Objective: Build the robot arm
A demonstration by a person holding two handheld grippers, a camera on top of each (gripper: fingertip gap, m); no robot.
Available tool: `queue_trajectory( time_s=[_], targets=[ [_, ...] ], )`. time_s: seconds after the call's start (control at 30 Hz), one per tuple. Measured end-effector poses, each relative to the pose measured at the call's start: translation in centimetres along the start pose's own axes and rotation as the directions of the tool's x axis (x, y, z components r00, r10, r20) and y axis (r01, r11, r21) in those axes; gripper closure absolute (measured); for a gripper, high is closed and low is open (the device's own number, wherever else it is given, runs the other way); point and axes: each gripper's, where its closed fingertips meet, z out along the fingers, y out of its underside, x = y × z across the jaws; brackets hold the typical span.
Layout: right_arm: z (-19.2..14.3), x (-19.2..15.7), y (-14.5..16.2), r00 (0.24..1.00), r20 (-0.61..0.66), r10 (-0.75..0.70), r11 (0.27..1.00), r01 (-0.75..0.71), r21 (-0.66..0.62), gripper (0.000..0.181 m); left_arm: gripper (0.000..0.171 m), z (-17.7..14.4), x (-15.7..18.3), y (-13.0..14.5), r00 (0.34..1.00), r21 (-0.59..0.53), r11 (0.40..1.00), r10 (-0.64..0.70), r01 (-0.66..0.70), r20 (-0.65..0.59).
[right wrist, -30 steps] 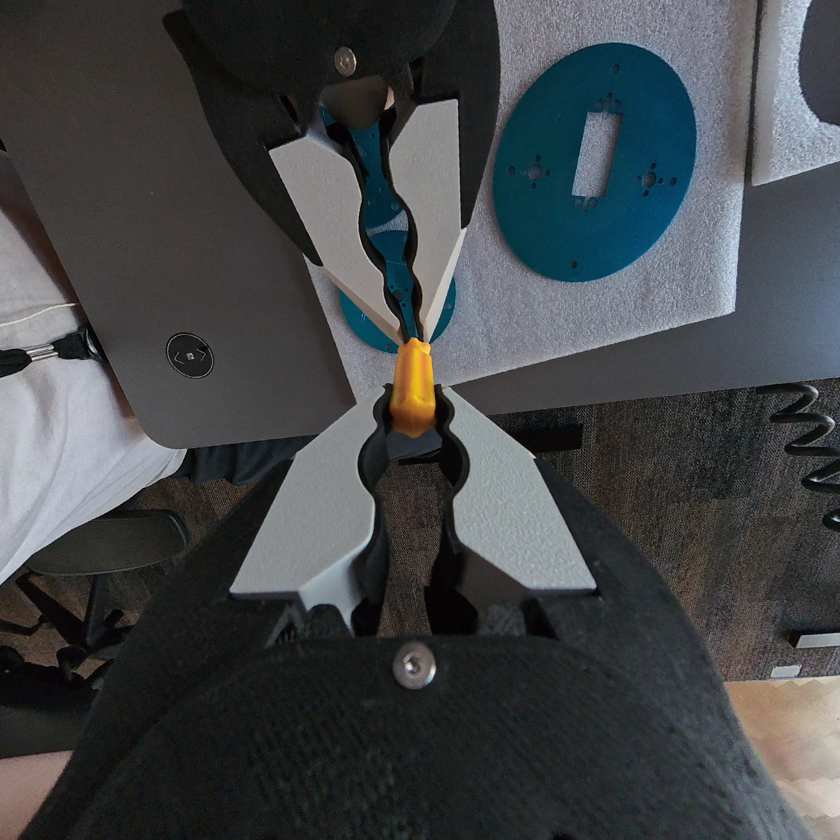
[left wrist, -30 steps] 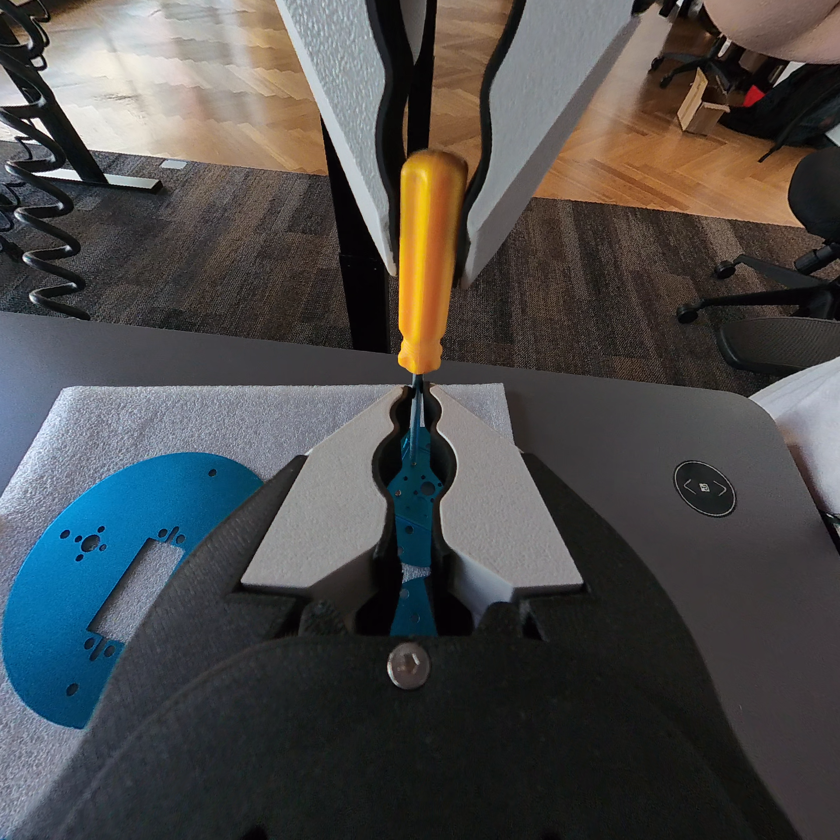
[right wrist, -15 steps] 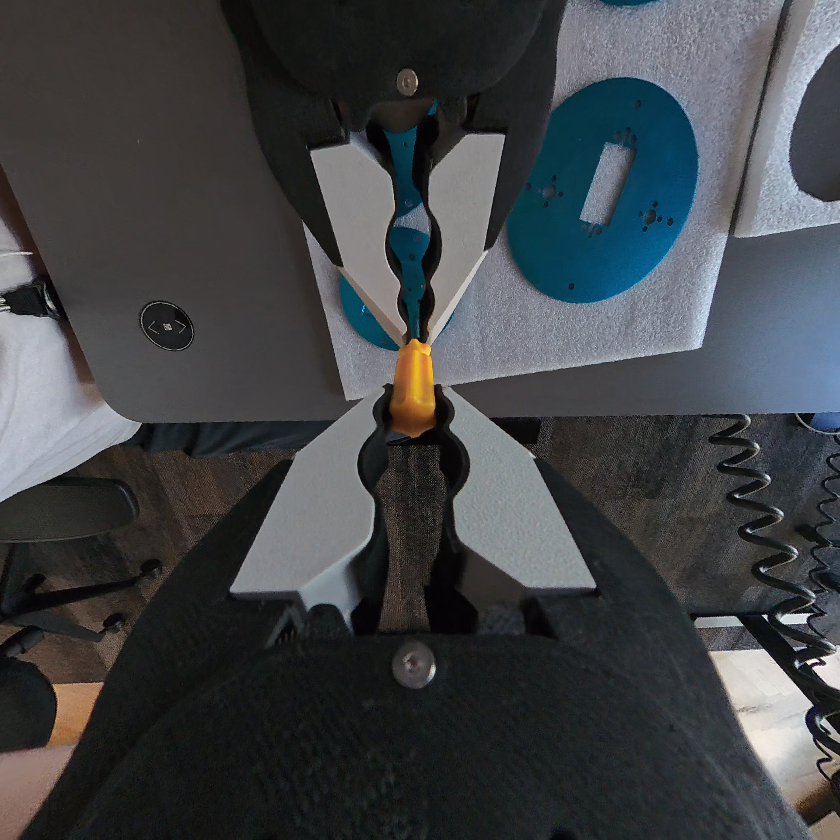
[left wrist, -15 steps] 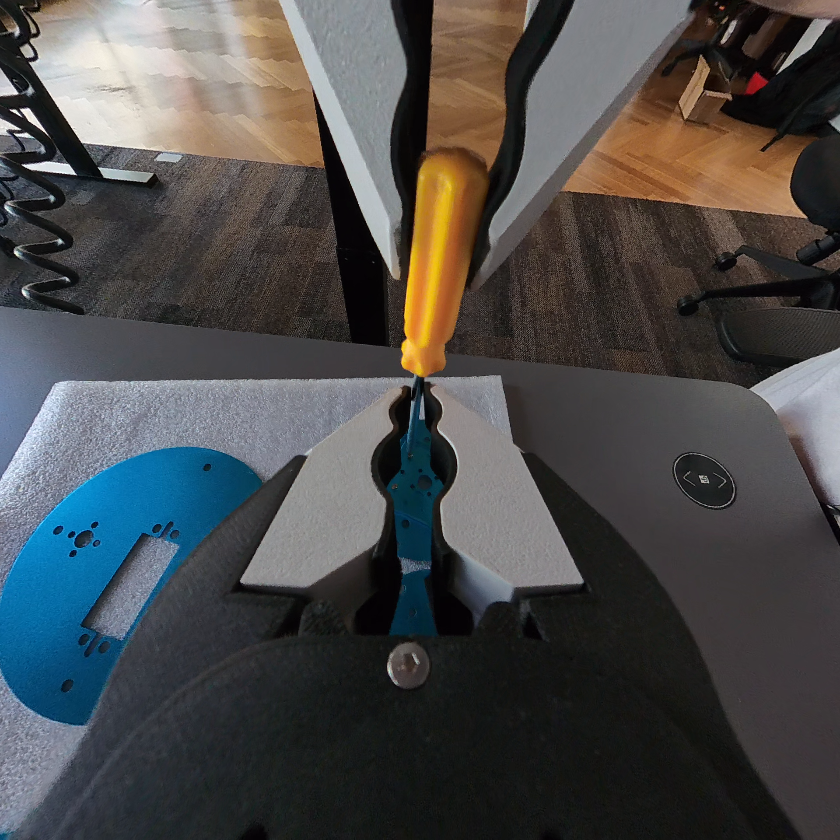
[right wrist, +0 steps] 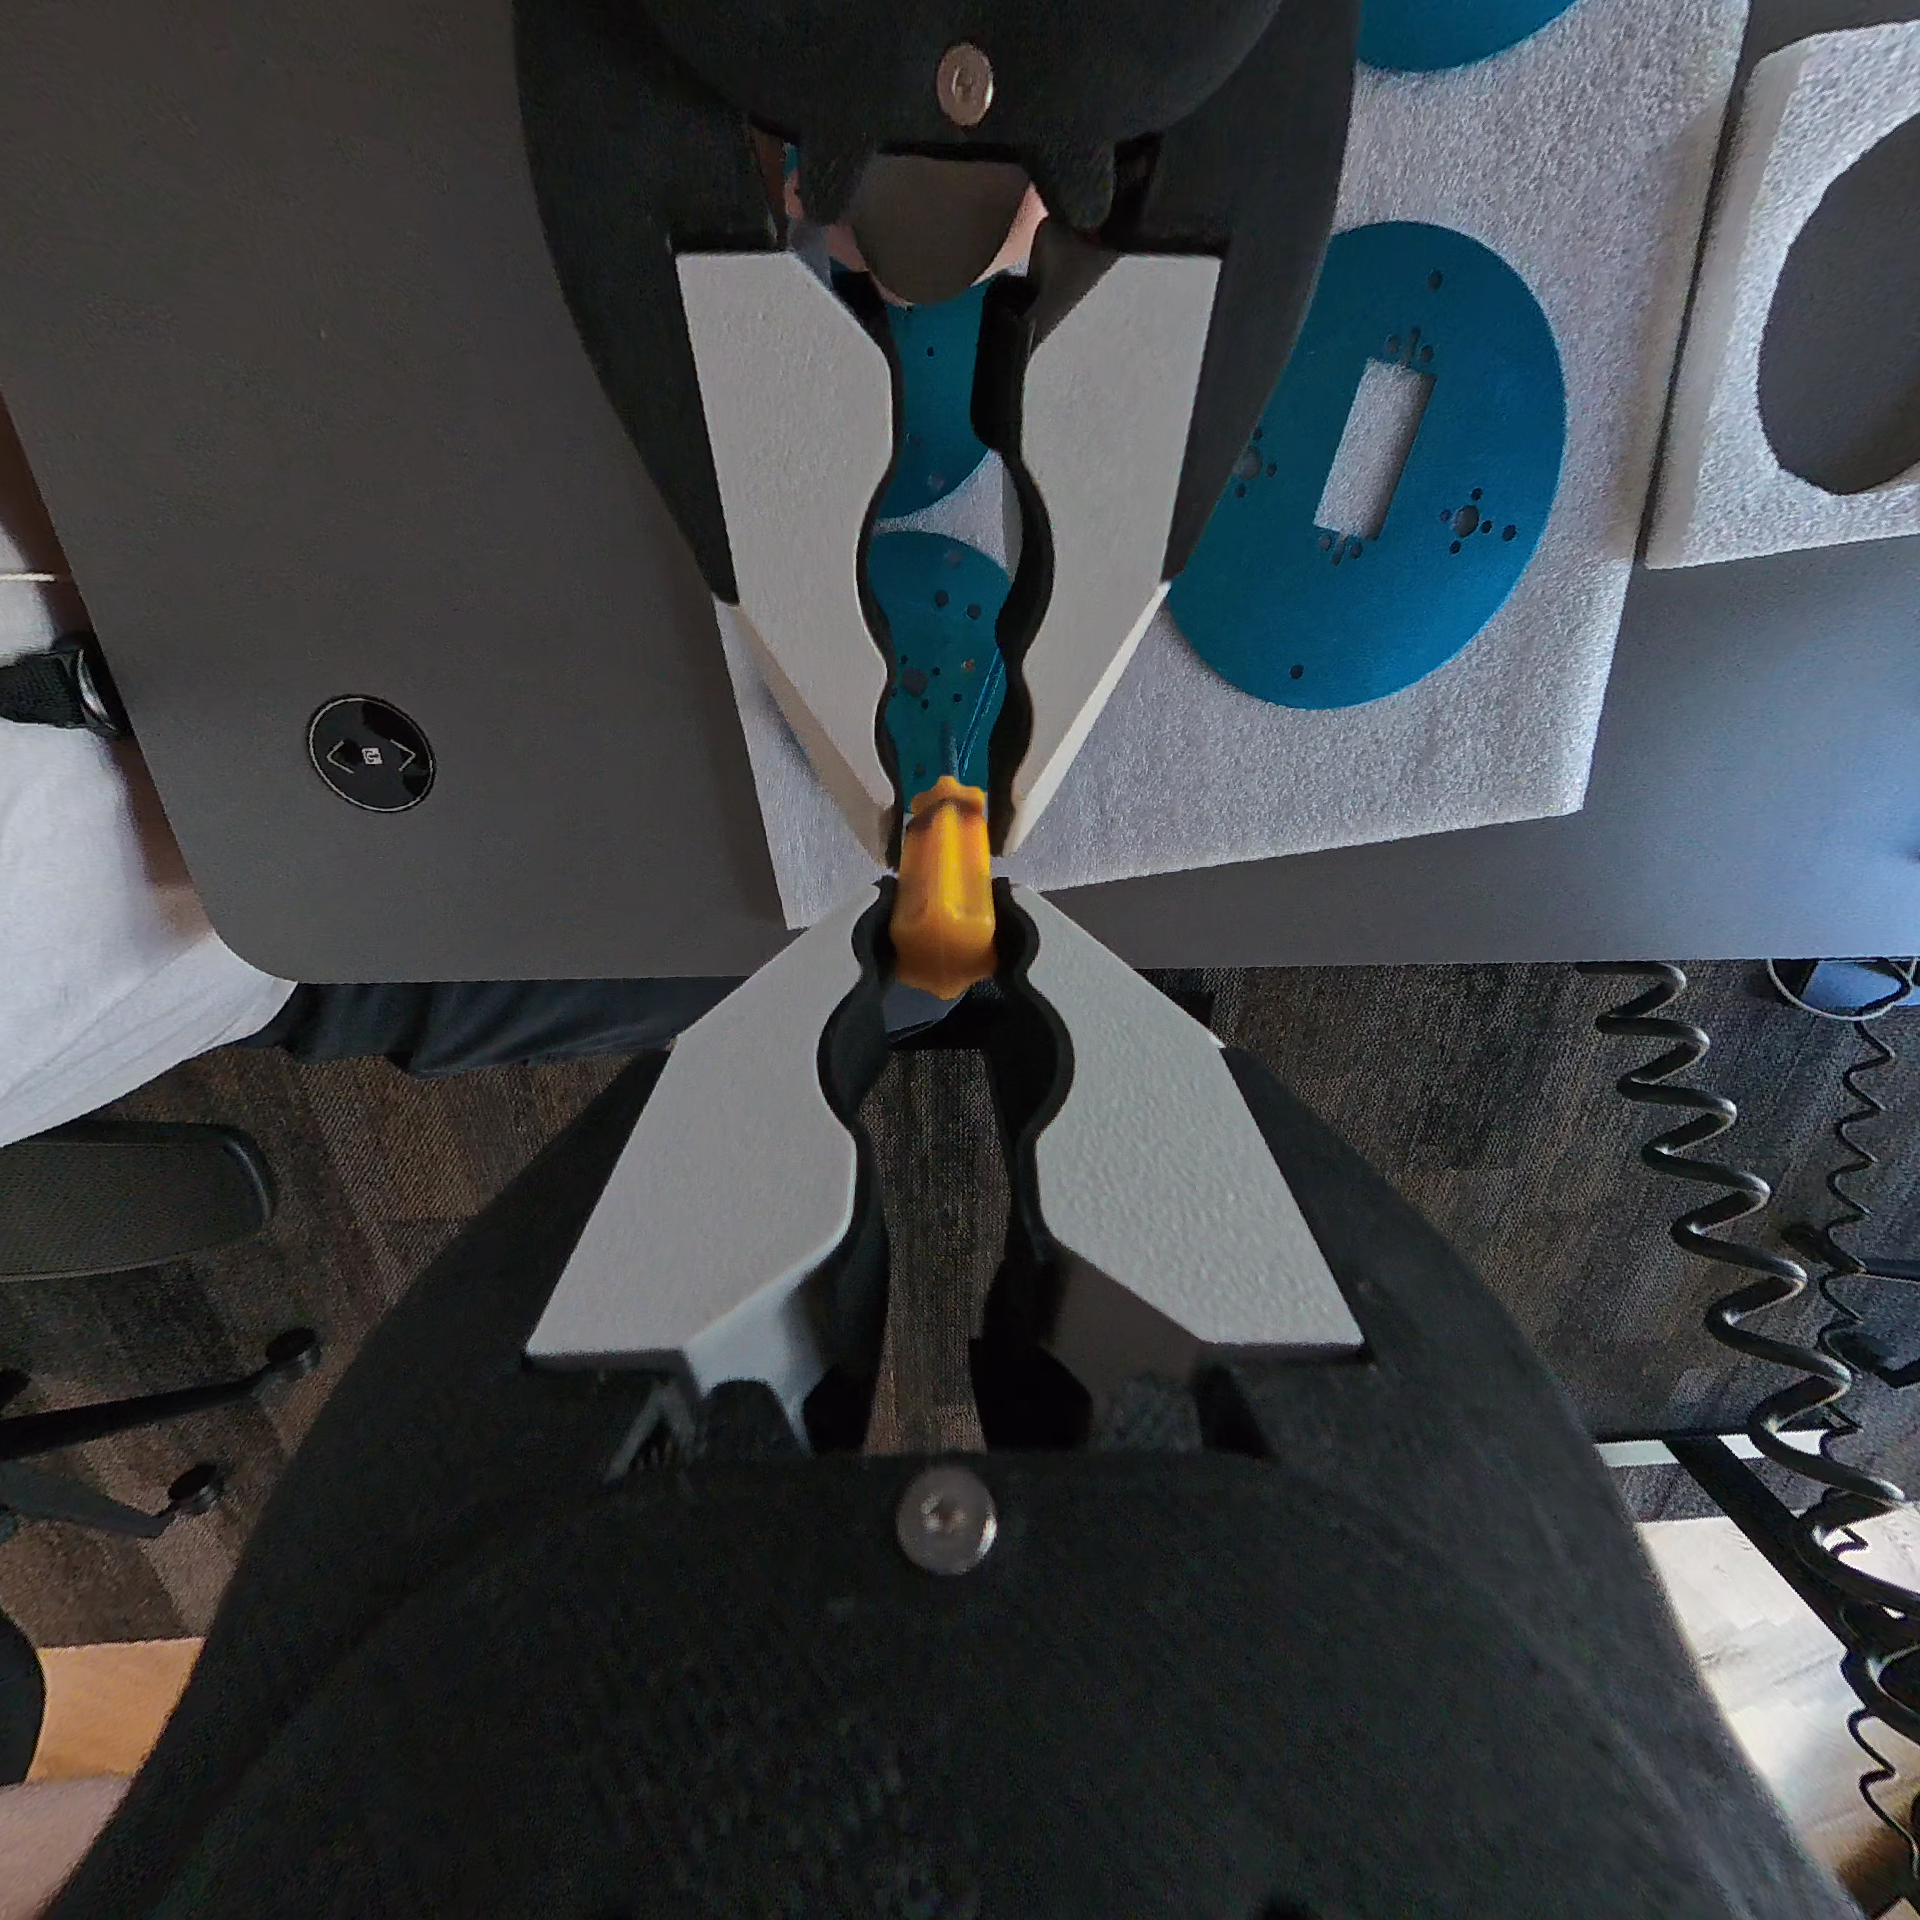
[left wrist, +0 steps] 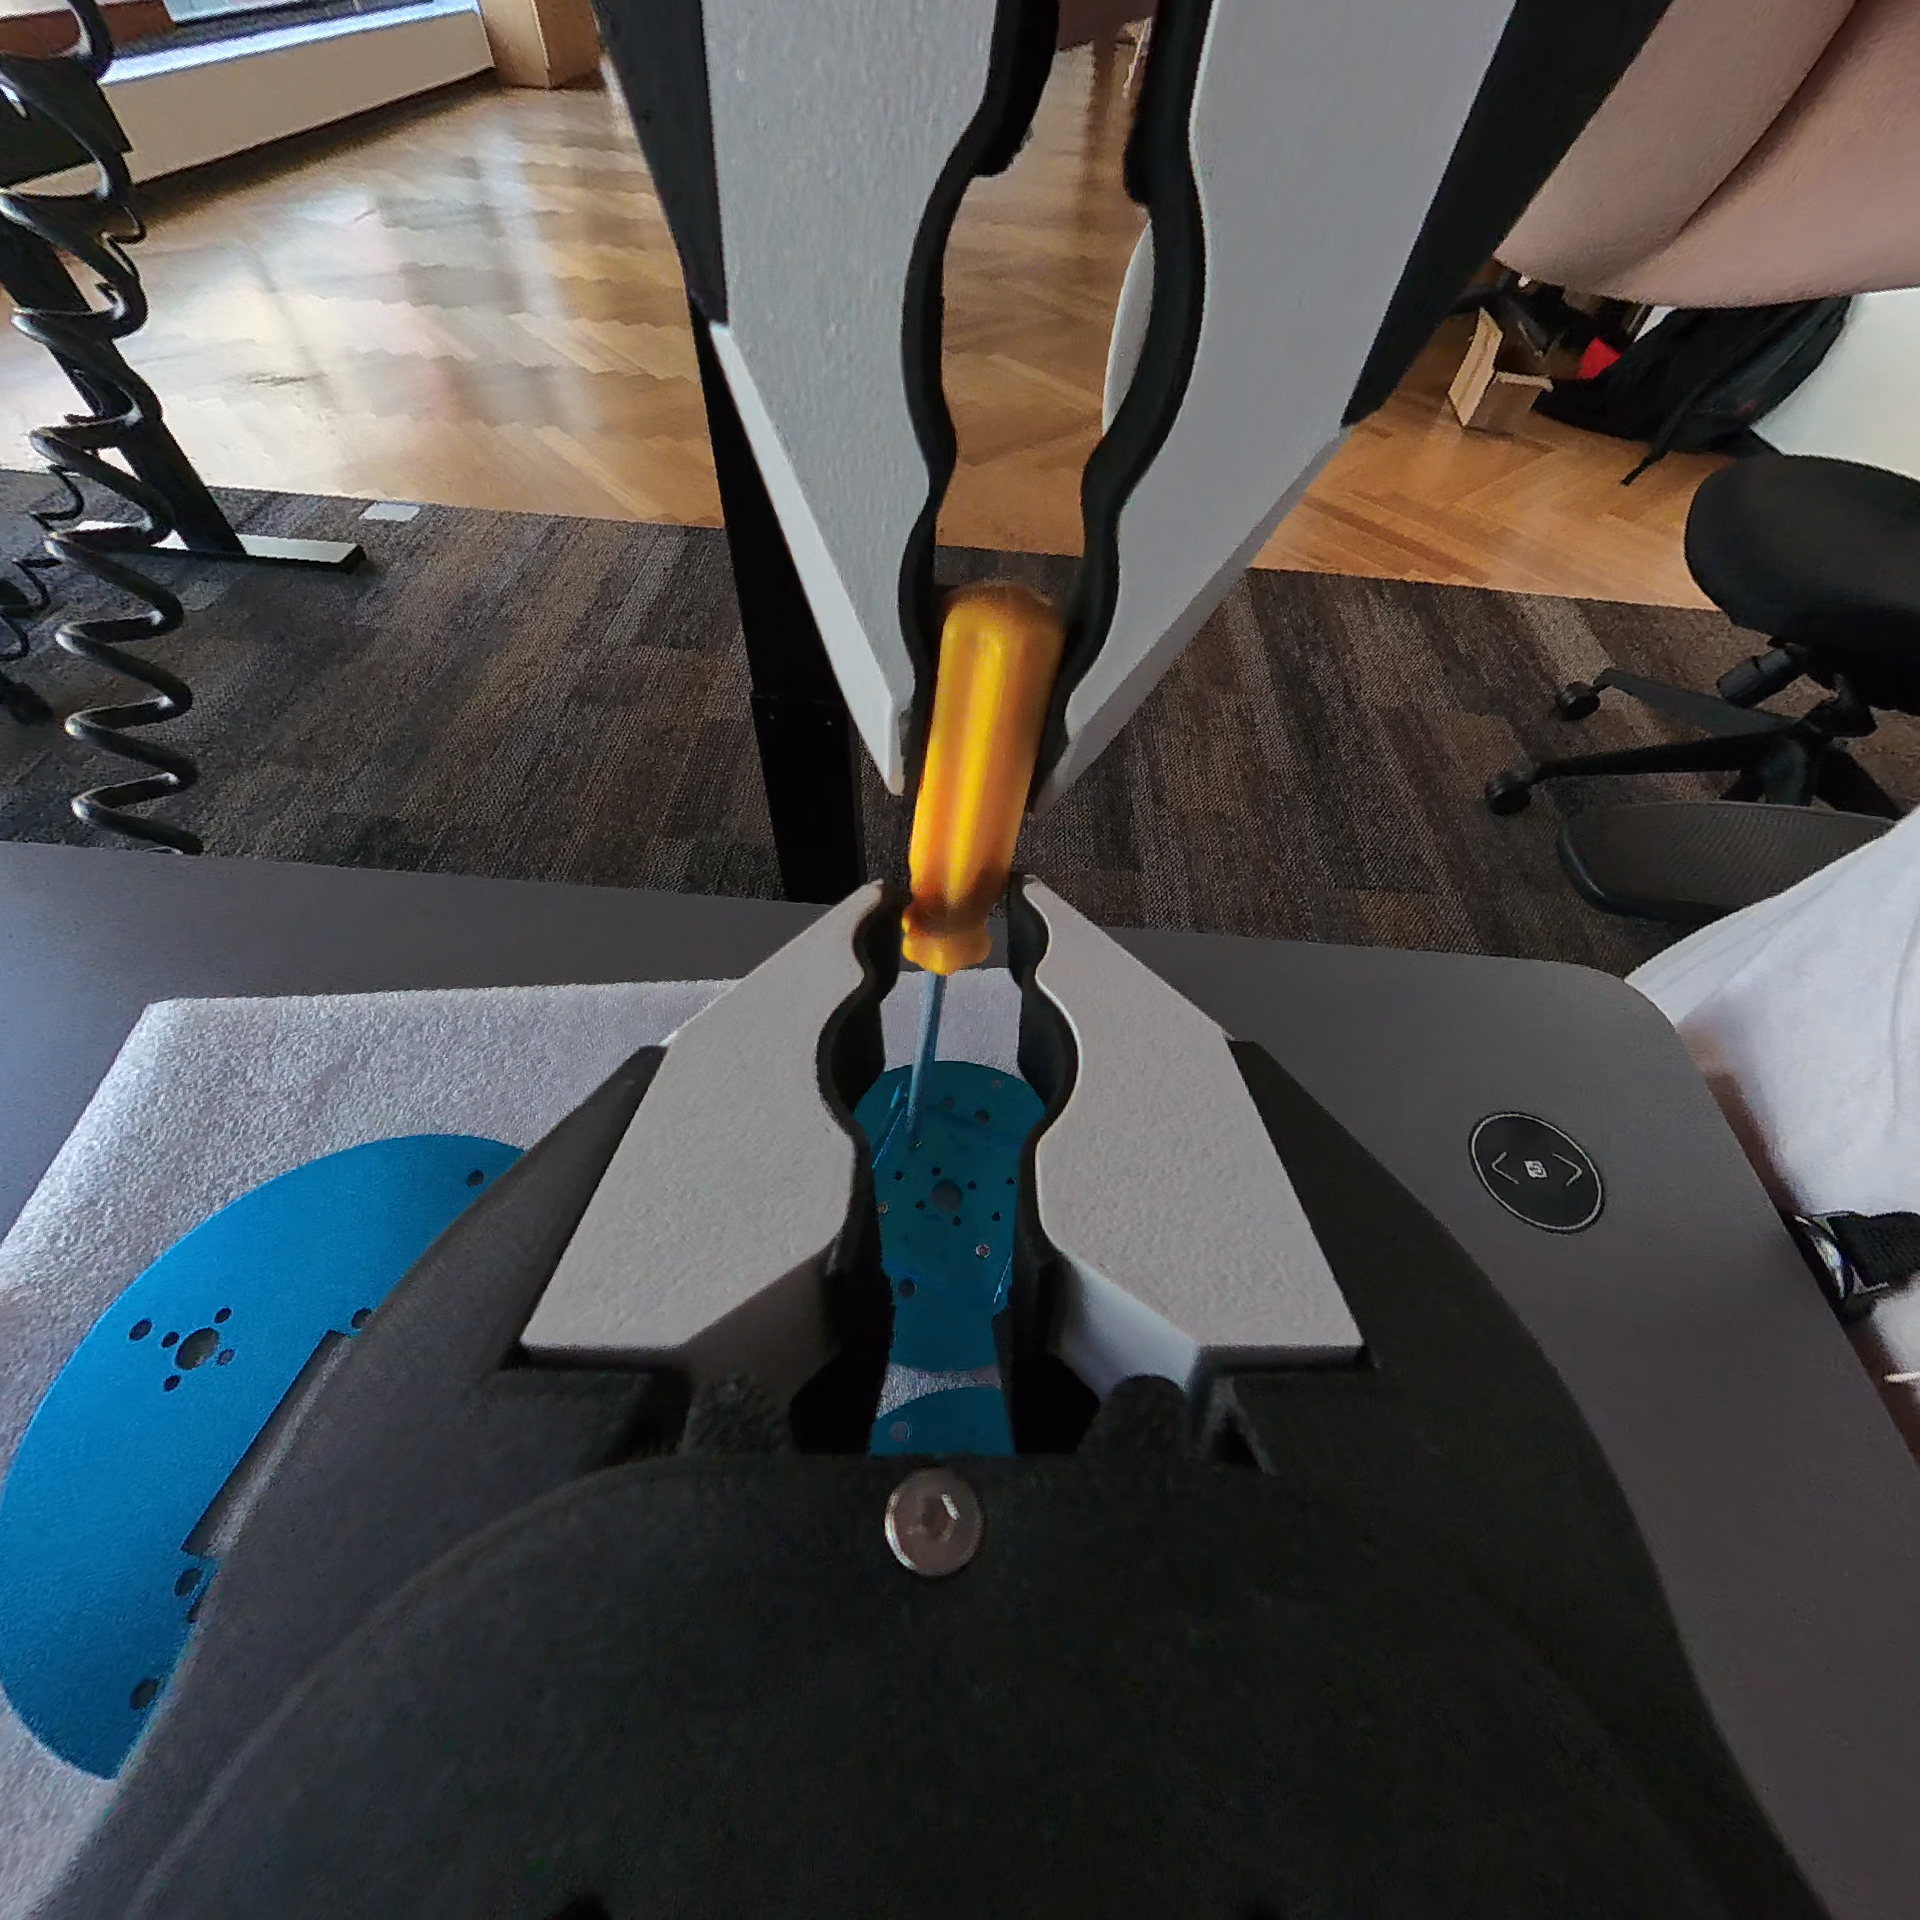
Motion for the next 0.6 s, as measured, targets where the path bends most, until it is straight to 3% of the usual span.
queue_trajectory(
  time_s=[0.6],
  targets=[
    [0.01,0.28,-0.3,0.997,0.033,-0.071,0.993,0.074,-0.088,0.164,0.156,0.24,-0.32,-0.41,0.998,0.018,0.999,0.041,-0.042,0.052]
  ],
)
